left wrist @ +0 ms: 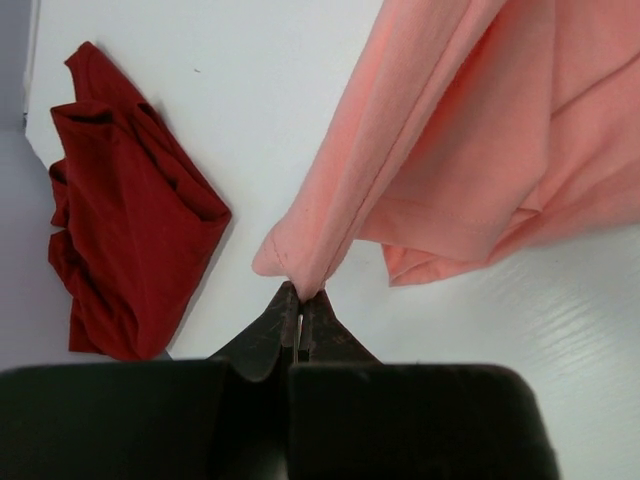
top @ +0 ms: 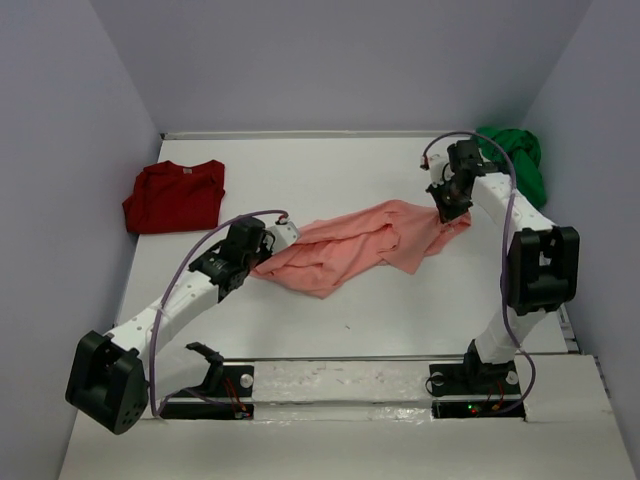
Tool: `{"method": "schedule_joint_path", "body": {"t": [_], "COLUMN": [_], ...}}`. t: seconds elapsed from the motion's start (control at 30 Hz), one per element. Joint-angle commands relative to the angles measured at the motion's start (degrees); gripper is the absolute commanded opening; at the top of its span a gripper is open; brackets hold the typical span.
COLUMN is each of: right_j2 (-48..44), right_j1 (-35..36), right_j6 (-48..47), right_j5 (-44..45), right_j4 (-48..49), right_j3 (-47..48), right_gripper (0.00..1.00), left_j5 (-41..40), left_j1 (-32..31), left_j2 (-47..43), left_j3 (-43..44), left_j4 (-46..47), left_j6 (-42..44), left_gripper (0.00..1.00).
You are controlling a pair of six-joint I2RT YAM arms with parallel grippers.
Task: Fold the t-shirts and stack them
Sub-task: Flatten the tshirt out
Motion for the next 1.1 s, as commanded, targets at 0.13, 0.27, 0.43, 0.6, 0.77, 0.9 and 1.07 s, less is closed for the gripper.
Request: {"method": "schedule_joint_path", "body": {"t": [0.13,0.27,0.43,0.6,0.77,0.9,1.07], "right_j2": [-8.61,-6.86,-7.2,-17.36,-30.21,-40.76,-47.89], "right_j1": [0.54,0.54,0.54,0.54,0.54,0.54,0.54], "right_j6": [1.86,0.55,0.63,1.6,2.12,2.39,3.27], "right_j5": [8.99,12.76,12.95,8.74,5.83,5.74,6.44], "right_j4": [8.02,8.37,6.97,6.26,5.3,4.25,2.31], "right_j3": [10.99,16.44,24.88,21.83,15.68,13.74,16.71], "right_gripper": [0.0,0.0,0.0,0.0,0.0,0.0,0.0], "left_j5": [-3.97,-3.88,-1.25,7.61,12.46,15.71,20.99], "left_j1": [4.18,8.48,12.18,13.85,15.51,17.89,21.76], "left_j2": [-1.09,1.36,5.86,0.95,-9.23,-13.47,-14.09], "left_j3": [10.98,19.23,31.29,34.65,32.1,33.67,37.98], "left_j4": [8.18,12.5,10.93,5.57,2.94,0.56,-0.67], "left_j6": [3.61,5.63,4.41,-0.51,-3.5,-4.38,-7.81], "left_gripper": [0.0,0.0,0.0,0.0,0.0,0.0,0.0]}}
